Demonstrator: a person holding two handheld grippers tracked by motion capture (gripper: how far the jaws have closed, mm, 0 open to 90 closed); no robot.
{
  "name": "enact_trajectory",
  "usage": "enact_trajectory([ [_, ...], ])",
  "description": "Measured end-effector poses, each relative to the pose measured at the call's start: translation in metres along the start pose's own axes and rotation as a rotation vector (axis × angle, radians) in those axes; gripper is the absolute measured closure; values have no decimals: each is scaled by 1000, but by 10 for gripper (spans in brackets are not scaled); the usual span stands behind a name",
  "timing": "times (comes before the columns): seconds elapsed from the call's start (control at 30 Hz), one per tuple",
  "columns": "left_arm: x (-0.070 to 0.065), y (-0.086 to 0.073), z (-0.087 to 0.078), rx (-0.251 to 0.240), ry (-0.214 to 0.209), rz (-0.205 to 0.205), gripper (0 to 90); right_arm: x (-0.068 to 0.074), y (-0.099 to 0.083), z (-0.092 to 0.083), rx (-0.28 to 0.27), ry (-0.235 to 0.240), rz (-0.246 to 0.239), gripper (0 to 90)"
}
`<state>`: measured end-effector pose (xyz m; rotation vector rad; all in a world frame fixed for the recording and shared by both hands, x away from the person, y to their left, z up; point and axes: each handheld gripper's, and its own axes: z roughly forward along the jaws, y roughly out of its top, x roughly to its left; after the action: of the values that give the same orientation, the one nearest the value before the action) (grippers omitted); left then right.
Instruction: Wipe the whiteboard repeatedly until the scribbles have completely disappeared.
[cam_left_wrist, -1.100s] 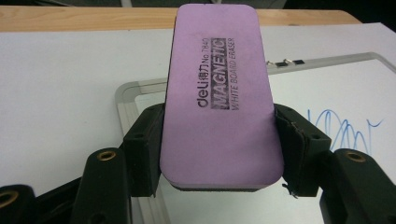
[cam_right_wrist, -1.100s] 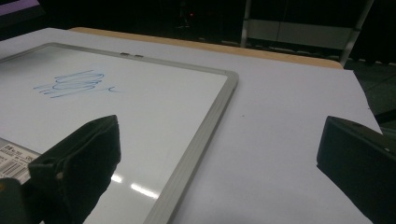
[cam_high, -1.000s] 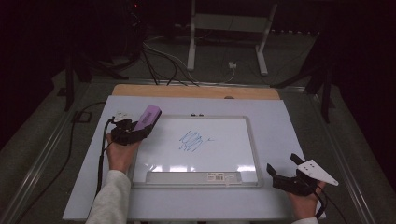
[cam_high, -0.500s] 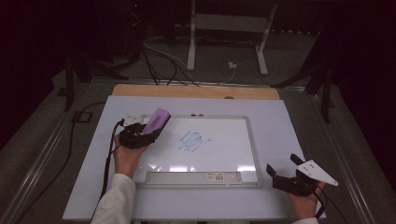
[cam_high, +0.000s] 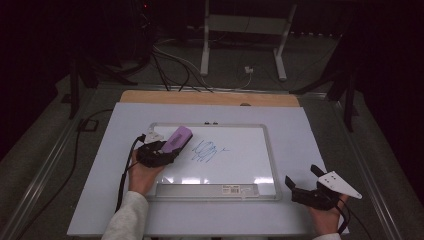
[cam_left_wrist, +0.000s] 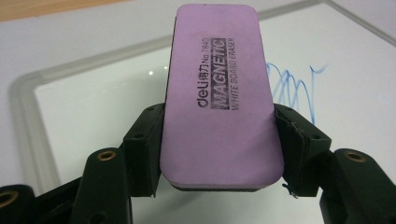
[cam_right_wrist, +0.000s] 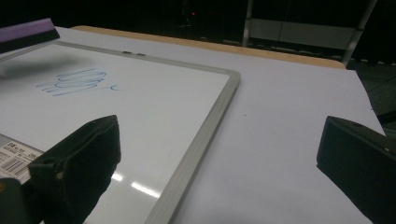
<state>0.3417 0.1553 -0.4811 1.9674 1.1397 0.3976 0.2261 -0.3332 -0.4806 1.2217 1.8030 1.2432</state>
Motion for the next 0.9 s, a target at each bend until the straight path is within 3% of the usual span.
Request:
enact_trajectory([
  [0.27,-12,-12,5,56,-29,49,416,0,0,0,-2,-1,2,0],
  [0.63,-22,-22,17,122,-8,105,409,0,0,1,0,0,-1,0],
  [0.77,-24,-18,19,98,27,87,200,0,0,1,1,1,-1,0],
  [0.9,-21,-10,20,70,19,44,175,1,0,1,2,2,-2,0],
])
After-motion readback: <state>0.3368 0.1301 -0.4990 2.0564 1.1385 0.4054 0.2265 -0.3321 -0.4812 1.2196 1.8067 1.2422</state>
